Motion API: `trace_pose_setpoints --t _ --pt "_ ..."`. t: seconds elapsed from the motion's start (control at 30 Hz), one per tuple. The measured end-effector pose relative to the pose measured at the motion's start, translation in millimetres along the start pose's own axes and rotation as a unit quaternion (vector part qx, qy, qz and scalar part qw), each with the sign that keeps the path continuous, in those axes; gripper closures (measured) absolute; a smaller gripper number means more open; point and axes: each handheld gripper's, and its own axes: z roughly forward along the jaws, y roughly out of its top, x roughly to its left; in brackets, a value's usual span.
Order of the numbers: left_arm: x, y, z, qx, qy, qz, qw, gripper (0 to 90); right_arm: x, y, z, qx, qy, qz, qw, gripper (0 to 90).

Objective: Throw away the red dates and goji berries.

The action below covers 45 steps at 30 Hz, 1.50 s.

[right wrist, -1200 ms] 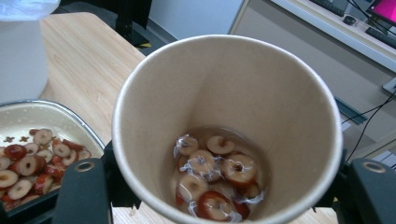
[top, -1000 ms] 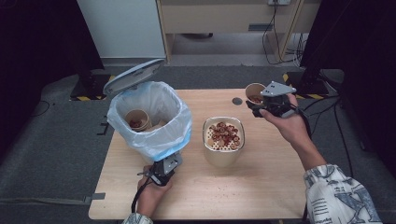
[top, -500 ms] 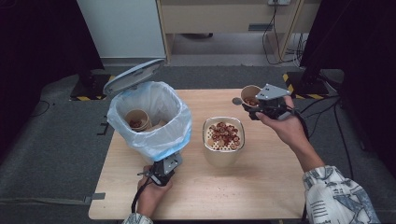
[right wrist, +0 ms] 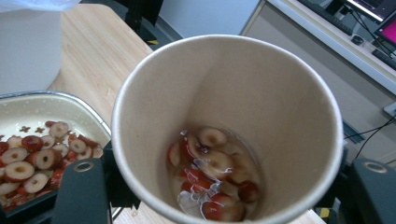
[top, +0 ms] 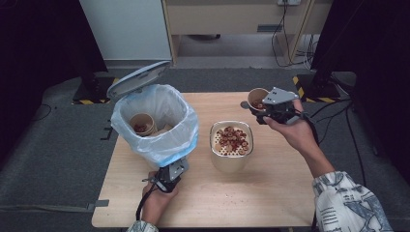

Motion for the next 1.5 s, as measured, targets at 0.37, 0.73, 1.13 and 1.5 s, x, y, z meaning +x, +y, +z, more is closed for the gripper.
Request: trace_pose_setpoints --t 0.37,0.73,1.13,1.5 --pt "0.2 -0.7 0.0 -0.003 0.0 -0.002 1.0 89.1 -0.6 8.7 -1.7 -0.01 0.001 -0.031 0.9995 30.9" --pt "0.5 -0.7 -0.1 -0.002 0.0 -0.004 1.0 89.2 8.8 16.4 0.7 -0.01 0.013 -0.068 0.9976 30.9" --pt "-0.3 -0.6 0.6 -0.007 -0.002 -0.012 0.9999 89.1 16.0 26.6 -2.1 -0.012 0.01 -0.084 0.9963 30.9" --pt "0.6 -0.3 0.0 -0.002 -0.002 -0.006 1.0 89.2 17.3 29.7 -5.6 -0.012 0.013 -0.093 0.9955 30.9"
